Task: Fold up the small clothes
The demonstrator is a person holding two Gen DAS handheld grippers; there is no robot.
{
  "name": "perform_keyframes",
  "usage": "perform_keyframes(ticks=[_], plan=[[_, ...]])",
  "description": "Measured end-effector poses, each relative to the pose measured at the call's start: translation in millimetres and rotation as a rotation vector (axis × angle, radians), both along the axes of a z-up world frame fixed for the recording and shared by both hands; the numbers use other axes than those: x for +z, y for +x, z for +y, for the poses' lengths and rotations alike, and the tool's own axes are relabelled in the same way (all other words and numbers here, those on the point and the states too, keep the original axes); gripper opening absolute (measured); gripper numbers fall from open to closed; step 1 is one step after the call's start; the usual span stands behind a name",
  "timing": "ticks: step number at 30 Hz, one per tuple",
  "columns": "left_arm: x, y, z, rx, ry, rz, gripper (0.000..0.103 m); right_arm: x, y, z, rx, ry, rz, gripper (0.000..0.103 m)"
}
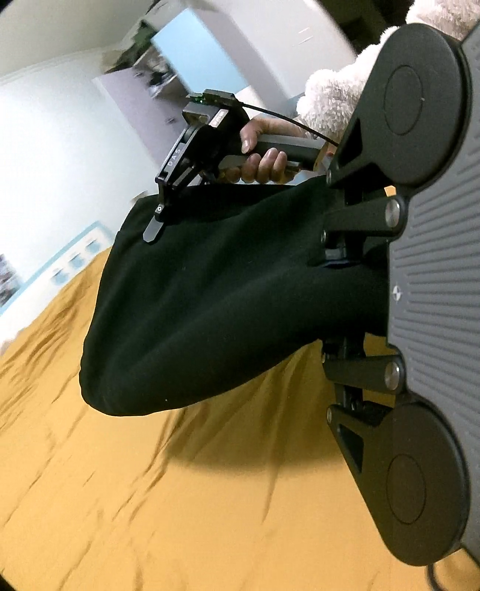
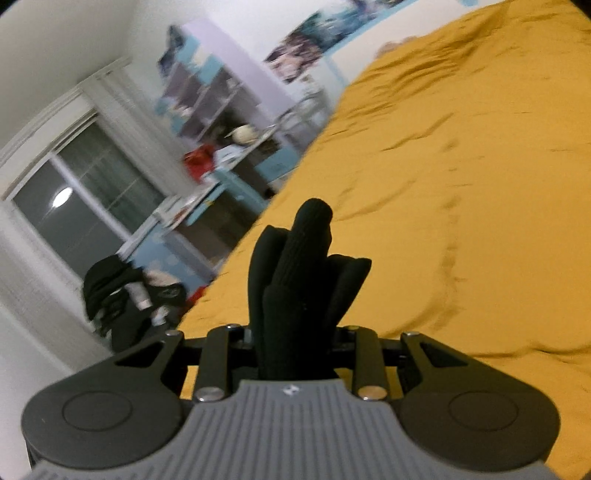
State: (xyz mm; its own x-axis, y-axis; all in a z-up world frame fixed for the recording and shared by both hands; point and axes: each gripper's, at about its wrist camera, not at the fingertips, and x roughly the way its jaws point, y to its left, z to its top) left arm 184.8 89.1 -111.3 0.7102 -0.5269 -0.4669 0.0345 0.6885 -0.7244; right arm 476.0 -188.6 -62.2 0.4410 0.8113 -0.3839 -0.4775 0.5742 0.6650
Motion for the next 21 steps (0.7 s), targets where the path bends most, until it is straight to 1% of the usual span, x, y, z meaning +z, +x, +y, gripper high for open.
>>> perform_keyframes(ticks=[3, 6, 9, 12, 15, 16, 18, 19, 21], plan=[[4, -11, 34, 0.072, 0.029, -0.009, 0.030, -6, 16, 56, 0.071, 0.041, 0.007, 0.024], [0, -18, 66, 0.136, 0.049, -0.002, 0.030, -21, 35, 108, 0.112, 0.073, 0.030, 0.024], [-18, -11, 90, 0.177, 0.054, 0.020, 0.030, -48, 58, 154, 0.132, 0.088, 0.074, 0.024], [-50, 0, 109, 0.206, 0.040, 0.059, 0.030, -85, 76, 192, 0.139, 0.065, 0.121, 0.024], [-85, 11, 122, 0.220, 0.010, 0.117, 0.030, -121, 91, 216, 0.147, 0.004, 0.138, 0.024], [-95, 13, 125, 0.218, -0.005, 0.130, 0.030, -135, 96, 222, 0.146, -0.012, 0.156, 0.024], [-111, 13, 128, 0.211, -0.031, 0.136, 0.031, -156, 104, 229, 0.128, -0.033, 0.189, 0.024], [-115, 12, 131, 0.209, -0.043, 0.132, 0.031, -167, 108, 227, 0.124, -0.029, 0.210, 0.024], [-120, 11, 135, 0.204, -0.060, 0.116, 0.030, -182, 112, 222, 0.130, -0.021, 0.224, 0.024]])
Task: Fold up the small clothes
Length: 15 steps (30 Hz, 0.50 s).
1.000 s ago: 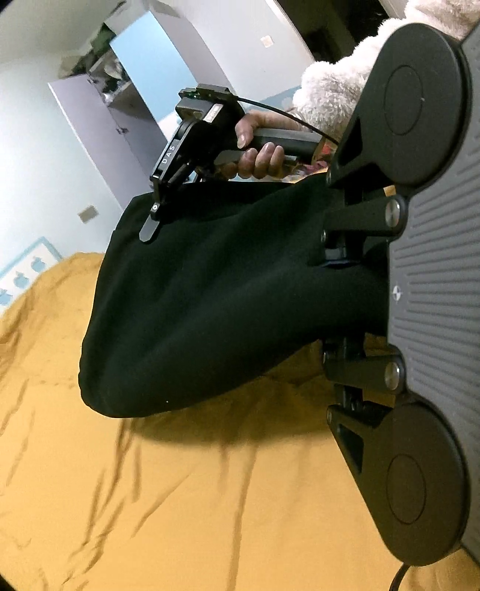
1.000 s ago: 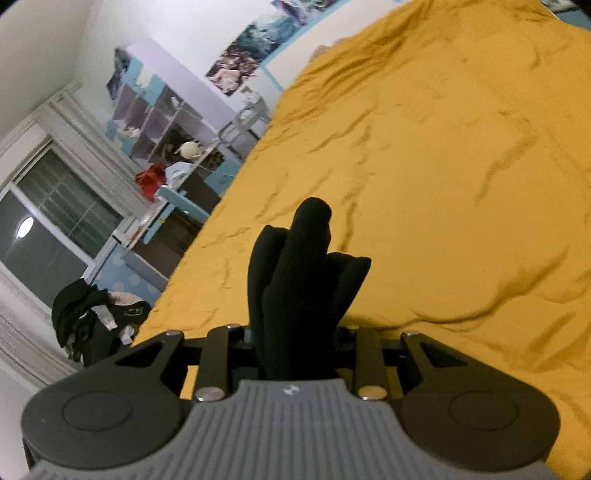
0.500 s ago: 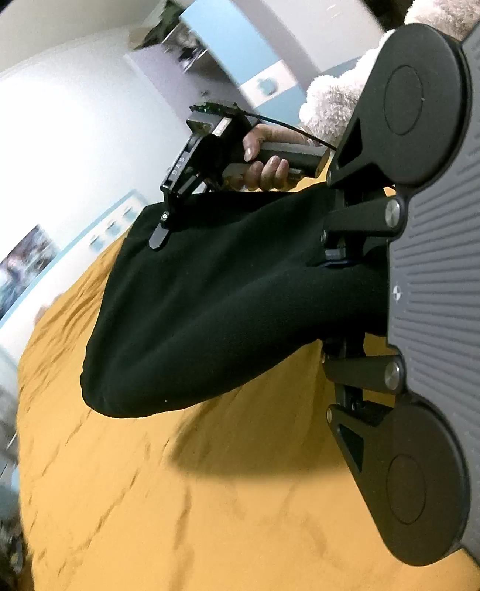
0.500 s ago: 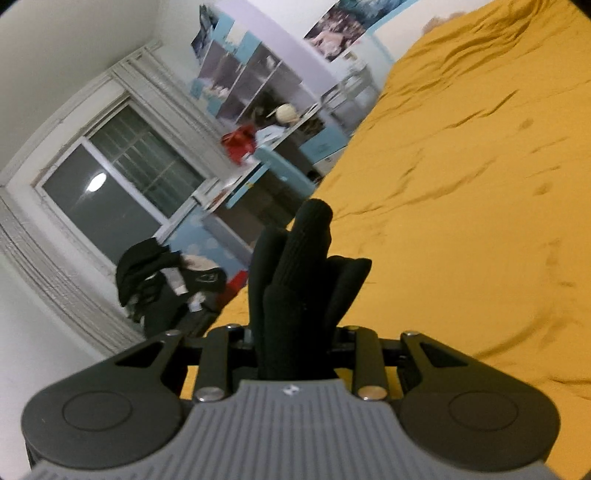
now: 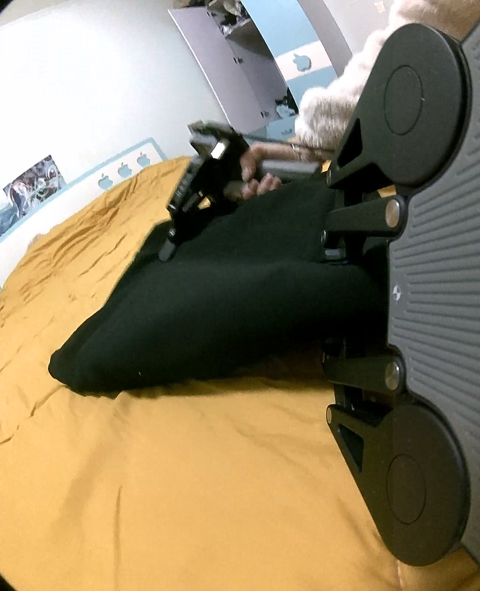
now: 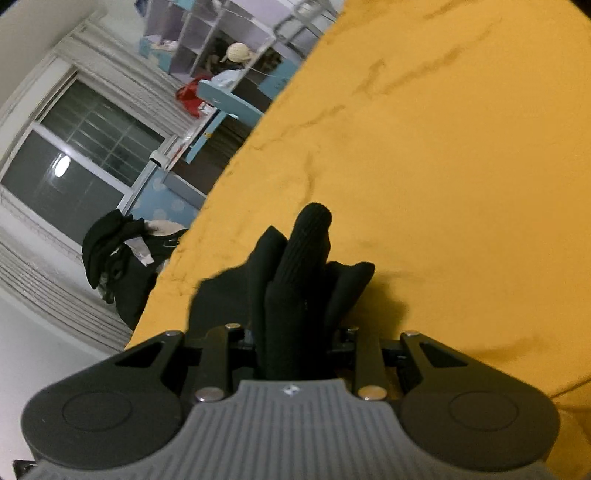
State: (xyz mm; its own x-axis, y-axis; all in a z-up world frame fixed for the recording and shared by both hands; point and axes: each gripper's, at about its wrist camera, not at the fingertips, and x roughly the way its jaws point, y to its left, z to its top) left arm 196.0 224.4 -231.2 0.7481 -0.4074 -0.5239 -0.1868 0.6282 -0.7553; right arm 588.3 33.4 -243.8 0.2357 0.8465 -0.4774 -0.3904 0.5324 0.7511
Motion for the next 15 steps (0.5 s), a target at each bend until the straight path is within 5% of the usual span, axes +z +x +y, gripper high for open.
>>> perform_keyframes(ticks=[8, 15], plan=[[9, -7, -3, 0.000, 0.025, -0.013, 0.031, -24, 6, -9, -0.003, -0.008, 0.024, 0.033], [37, -9, 5, 0.005, 0.037, 0.040, 0.034, 47, -51, -41, -0.042, -0.110, -0.081, 0.061]])
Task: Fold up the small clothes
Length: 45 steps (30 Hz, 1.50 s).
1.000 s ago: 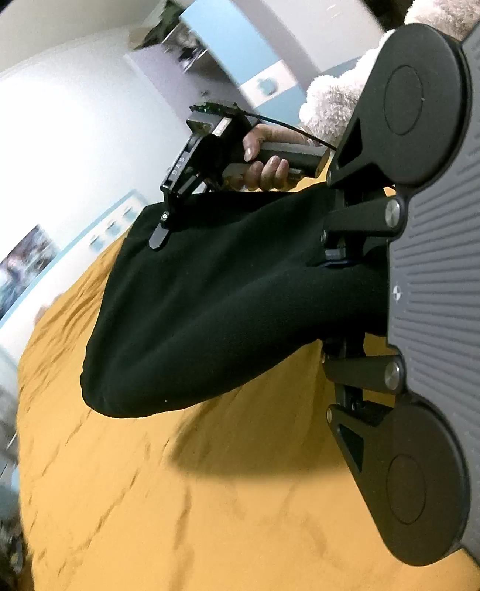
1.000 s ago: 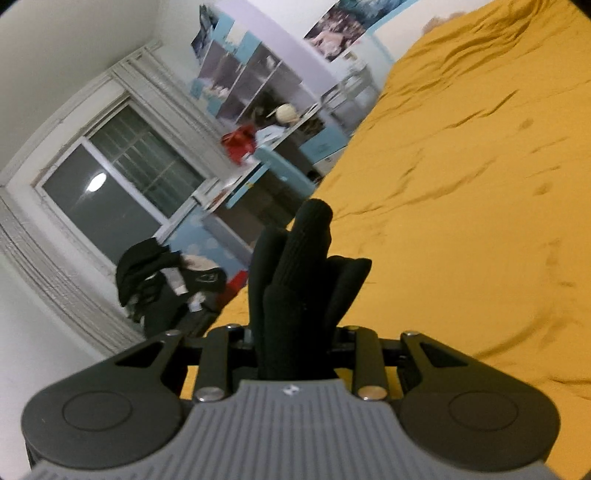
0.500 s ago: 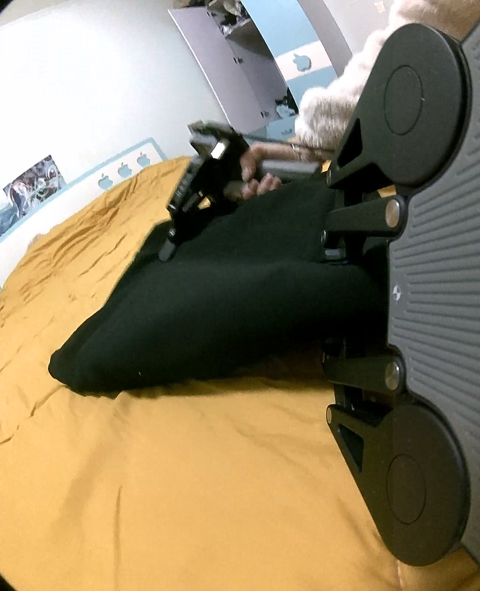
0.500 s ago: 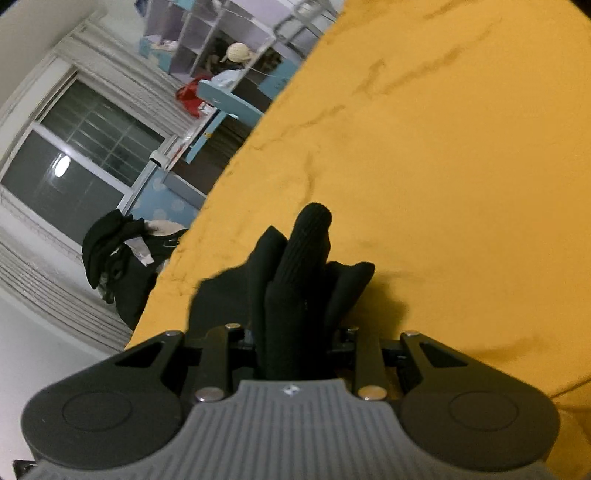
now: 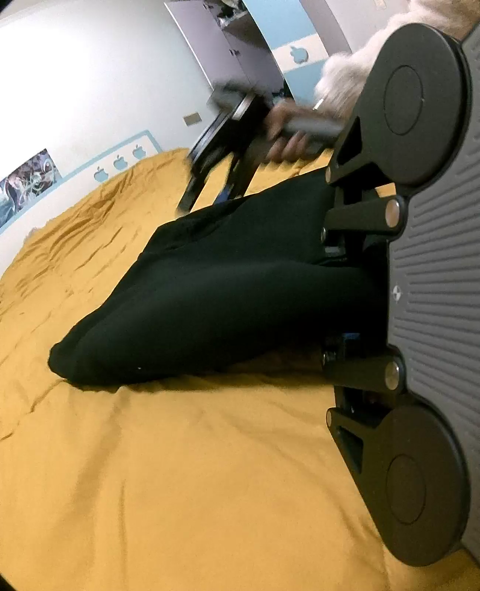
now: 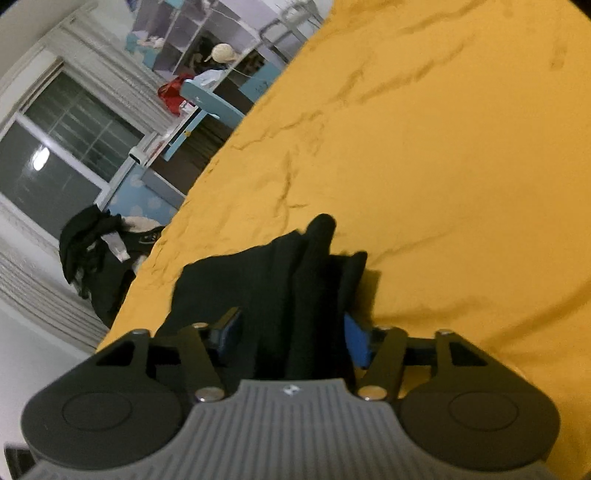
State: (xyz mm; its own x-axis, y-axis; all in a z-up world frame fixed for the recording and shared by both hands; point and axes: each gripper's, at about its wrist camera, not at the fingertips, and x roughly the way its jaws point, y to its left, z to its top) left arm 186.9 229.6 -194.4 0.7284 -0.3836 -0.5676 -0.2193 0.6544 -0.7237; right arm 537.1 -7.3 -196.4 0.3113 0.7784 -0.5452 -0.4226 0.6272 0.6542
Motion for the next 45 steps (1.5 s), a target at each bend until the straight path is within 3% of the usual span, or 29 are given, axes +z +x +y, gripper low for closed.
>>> perform_keyframes(ticks=[2, 5, 9, 13, 14, 16, 17, 18, 19, 21, 23, 25, 28, 30, 34, 37, 39, 42, 45], plan=[[5, -9, -1, 0.015, 0.011, 0.006, 0.035, 19, -36, -27, 0.009, 0.002, -0.004, 0.062], [2, -26, 4, 0.039, -0.052, 0.012, 0.039, 29, -87, -62, -0.033, 0.008, 0.009, 0.067], [-10, -43, 9, 0.056, -0.187, 0.037, 0.046, 14, -137, -87, -0.044, 0.001, 0.045, 0.067], [-18, -39, 11, 0.045, -0.230, 0.056, 0.048, -2, -156, -89, -0.041, 0.015, 0.061, 0.064], [-20, -38, 11, 0.046, -0.243, 0.064, 0.048, -4, -158, -88, -0.042, 0.009, 0.054, 0.057], [-21, -37, 12, 0.047, -0.274, 0.063, 0.045, -6, -158, -83, -0.050, -0.013, 0.049, 0.030], [-22, -37, 12, 0.043, -0.274, 0.064, 0.044, -8, -156, -81, -0.057, -0.024, 0.059, 0.008], [-22, -35, 11, 0.048, -0.267, 0.071, 0.037, -9, -154, -80, -0.067, -0.022, 0.072, 0.004], [-21, -34, 11, 0.047, -0.258, 0.080, 0.026, -9, -152, -83, -0.079, -0.005, 0.082, 0.003], [-16, -35, 12, 0.053, -0.262, 0.077, 0.015, 0, -153, -91, -0.115, 0.017, 0.065, 0.000], [-6, -39, 11, 0.046, -0.256, 0.042, 0.013, 14, -154, -101, -0.144, 0.044, 0.034, 0.000], [0, -39, 6, 0.023, -0.194, 0.037, 0.013, 20, -156, -109, -0.141, 0.045, 0.019, 0.000], [-10, -37, -1, 0.003, -0.121, 0.088, 0.013, -5, -154, -108, -0.120, -0.014, 0.084, 0.000], [-22, -39, 1, 0.008, -0.150, 0.094, 0.013, -30, -155, -105, -0.117, -0.036, 0.115, 0.000], [-17, -48, 7, 0.000, -0.182, 0.084, 0.014, -51, -157, -116, -0.150, 0.075, 0.155, 0.000], [8, -64, 11, 0.005, -0.118, 0.069, 0.015, -36, -157, -126, -0.137, 0.152, 0.161, 0.028], [32, -73, 12, 0.019, -0.033, 0.015, 0.015, -14, -151, -128, -0.165, 0.169, 0.097, 0.057], [53, -68, 7, 0.024, 0.038, -0.059, 0.015, 17, -119, -111, -0.184, 0.182, 0.011, 0.061], [55, -49, -9, -0.008, 0.115, -0.083, 0.021, 33, -76, -66, -0.204, 0.061, -0.135, 0.061]])
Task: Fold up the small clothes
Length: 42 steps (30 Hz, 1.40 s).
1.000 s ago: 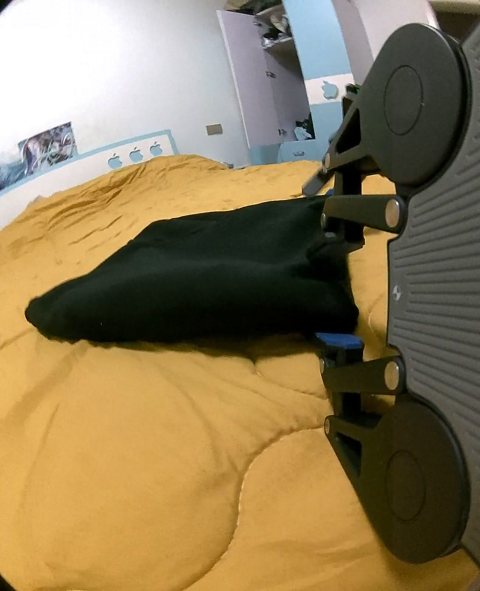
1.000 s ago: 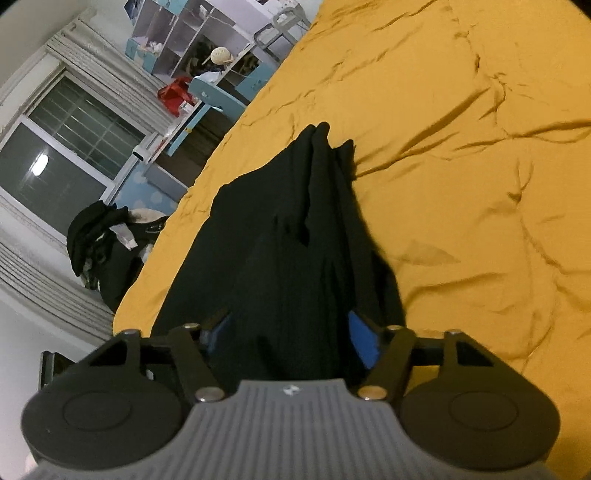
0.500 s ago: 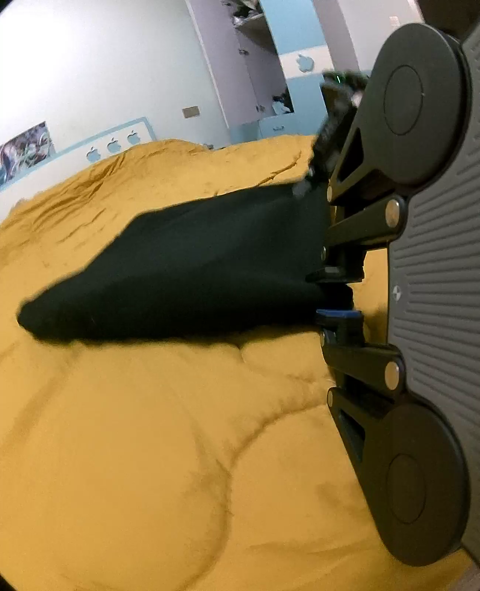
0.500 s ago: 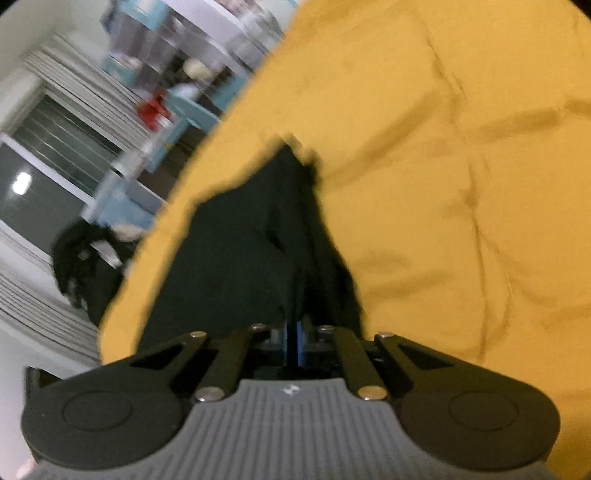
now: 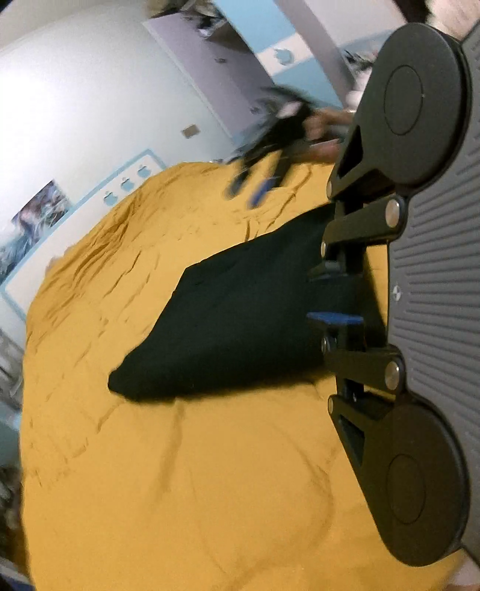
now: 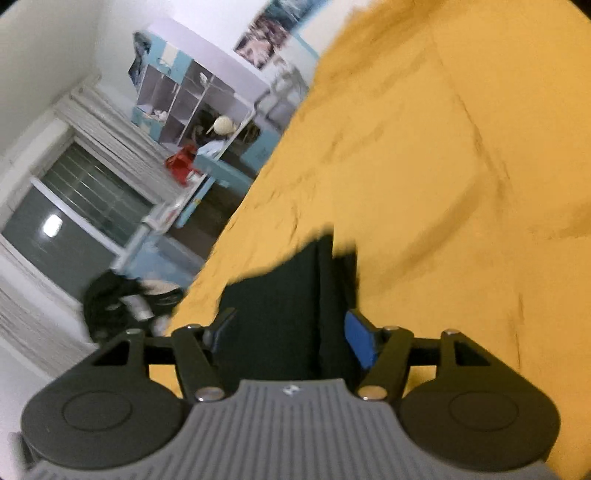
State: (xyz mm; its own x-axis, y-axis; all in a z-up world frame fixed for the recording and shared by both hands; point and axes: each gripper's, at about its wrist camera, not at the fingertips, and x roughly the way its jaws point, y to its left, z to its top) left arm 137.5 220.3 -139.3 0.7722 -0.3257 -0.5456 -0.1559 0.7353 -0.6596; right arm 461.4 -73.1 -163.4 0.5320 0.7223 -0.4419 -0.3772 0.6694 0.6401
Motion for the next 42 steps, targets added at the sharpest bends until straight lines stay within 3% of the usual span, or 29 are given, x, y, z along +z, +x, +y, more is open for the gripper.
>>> perform_keyframes(ticks=[2, 7, 8, 9, 12, 16, 19, 21, 25, 27, 32, 36, 40, 42], plan=[[-8, 9, -10, -0.014, 0.019, 0.011, 0.021, -4, 31, 37, 0.016, -0.105, -0.021, 0.061], [-33, 25, -27, -0.023, 0.052, 0.070, 0.022, -33, 74, 94, 0.068, -0.254, 0.020, 0.059], [-37, 26, -28, -0.028, 0.042, 0.077, 0.022, -39, 76, 101, 0.096, -0.266, 0.027, 0.039], [-41, 26, -28, -0.028, 0.026, 0.081, 0.023, -45, 78, 103, 0.122, -0.280, 0.039, 0.009], [-40, 24, -24, -0.025, 0.006, 0.076, 0.023, -34, 73, 106, 0.090, -0.288, -0.022, 0.005], [-46, 23, -22, -0.033, 0.001, 0.073, 0.024, -56, 81, 107, 0.089, -0.363, 0.023, 0.005], [-51, 21, -18, -0.034, -0.012, 0.084, 0.024, -69, 85, 94, 0.062, -0.306, 0.061, 0.015], [-51, 21, -17, -0.033, -0.015, 0.087, 0.024, -57, 75, 83, 0.008, -0.306, 0.032, 0.037], [-47, 20, -22, -0.030, 0.014, 0.087, 0.024, -6, 7, 54, 0.084, -0.272, -0.124, 0.034], [-45, 19, -27, -0.032, 0.043, 0.081, 0.025, 5, -35, 43, 0.145, -0.280, -0.140, 0.023], [-39, 18, -41, -0.041, 0.117, 0.078, 0.025, -22, -121, 19, 0.175, -0.425, -0.108, 0.018], [-44, 21, -44, -0.054, 0.161, 0.069, 0.025, -52, -133, 0, 0.116, -0.460, -0.098, 0.000], [-31, 28, -47, -0.049, 0.185, 0.111, 0.025, -49, -125, -4, 0.091, -0.424, -0.051, 0.003], [-16, 24, -55, -0.022, 0.234, 0.102, 0.025, -37, -130, -4, 0.056, -0.408, -0.026, 0.016]])
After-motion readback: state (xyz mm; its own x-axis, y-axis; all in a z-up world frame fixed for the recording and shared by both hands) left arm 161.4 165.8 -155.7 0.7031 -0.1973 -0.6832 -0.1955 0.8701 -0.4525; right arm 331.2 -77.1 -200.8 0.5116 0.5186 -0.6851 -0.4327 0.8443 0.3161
